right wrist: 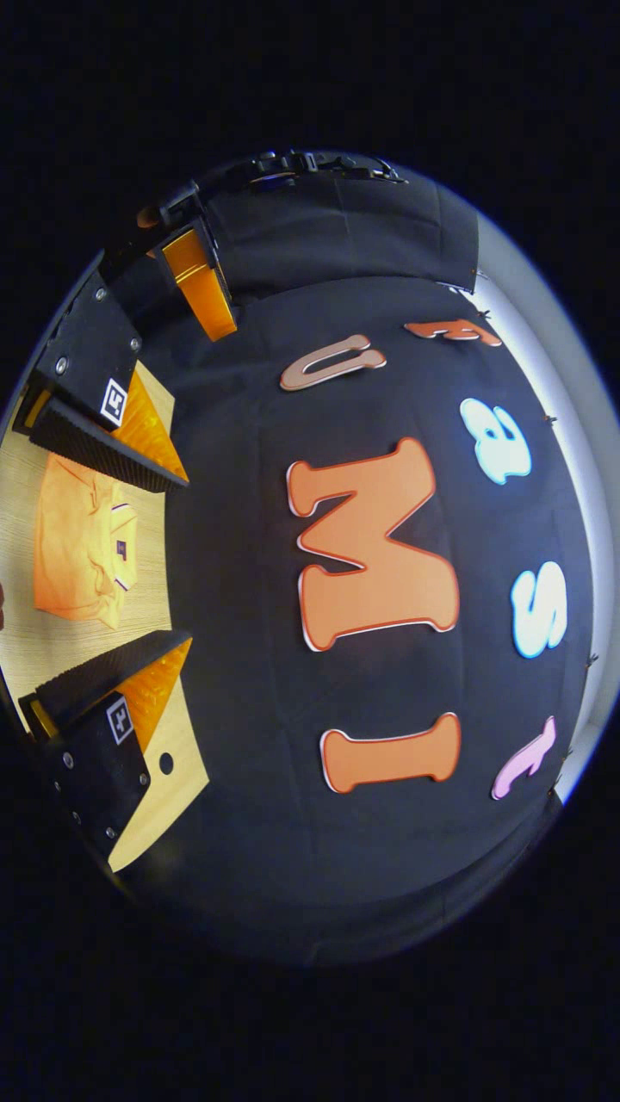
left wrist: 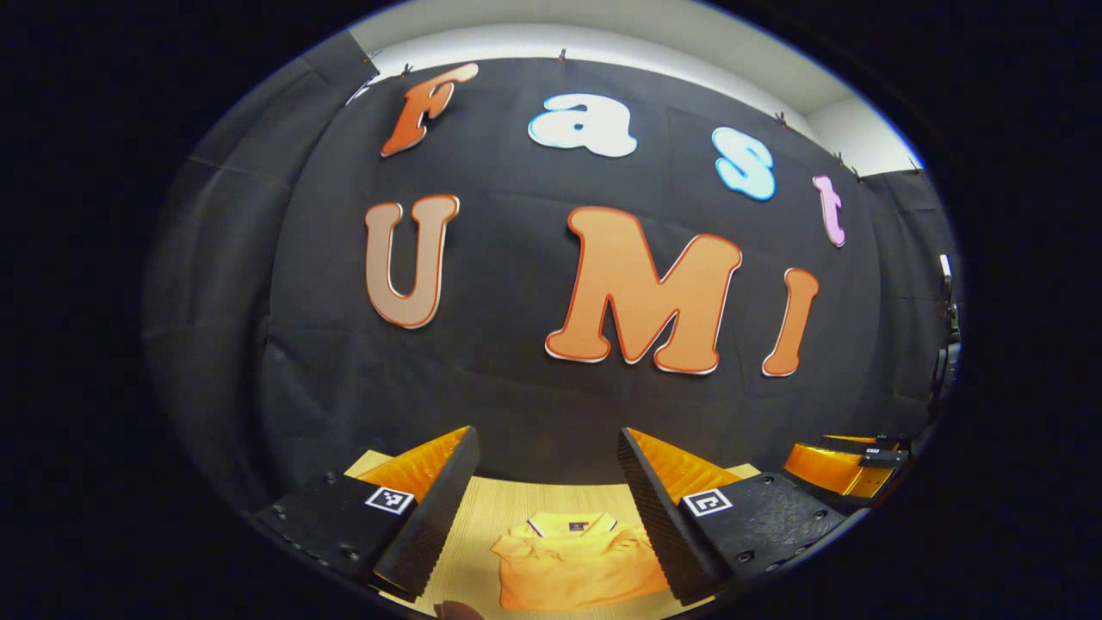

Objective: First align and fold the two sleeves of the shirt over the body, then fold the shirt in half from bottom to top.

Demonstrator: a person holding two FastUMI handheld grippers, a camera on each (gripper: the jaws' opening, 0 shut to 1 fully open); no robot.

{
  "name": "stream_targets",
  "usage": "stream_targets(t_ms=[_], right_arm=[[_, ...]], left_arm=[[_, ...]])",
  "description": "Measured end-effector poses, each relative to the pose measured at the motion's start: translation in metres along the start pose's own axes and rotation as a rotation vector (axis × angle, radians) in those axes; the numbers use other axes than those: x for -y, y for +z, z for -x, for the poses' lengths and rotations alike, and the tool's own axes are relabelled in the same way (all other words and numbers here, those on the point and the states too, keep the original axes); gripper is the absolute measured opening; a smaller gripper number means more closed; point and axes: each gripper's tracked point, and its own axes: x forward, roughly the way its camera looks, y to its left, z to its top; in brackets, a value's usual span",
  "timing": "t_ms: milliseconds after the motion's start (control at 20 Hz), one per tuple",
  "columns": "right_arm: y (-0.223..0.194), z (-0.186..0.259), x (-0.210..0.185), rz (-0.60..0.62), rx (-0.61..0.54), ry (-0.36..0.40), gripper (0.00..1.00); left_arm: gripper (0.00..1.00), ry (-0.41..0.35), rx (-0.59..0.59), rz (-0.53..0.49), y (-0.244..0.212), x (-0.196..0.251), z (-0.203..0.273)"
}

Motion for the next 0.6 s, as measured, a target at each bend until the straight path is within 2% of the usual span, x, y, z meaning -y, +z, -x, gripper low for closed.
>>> stream_targets(t_ms=[150,350,600], right_arm=[[0.009,0.031,-0.006,-0.011,0.05,0.012,0.97],[-0.008,0.054,-0.002,-0.062,0.035,0.0,0.97],[-0.018,0.068,0.014,-0.09,0.024,-0.015,0.97]], left_arm=[[0.97,-0.006,0.037,-0.005,0.004,0.007,0.024],[0.97,-0.024,0.048,0.026,-0.011,0.018,0.058],[0.97,-0.019,0.014,0.041,-0.022,0.021,0.058]])
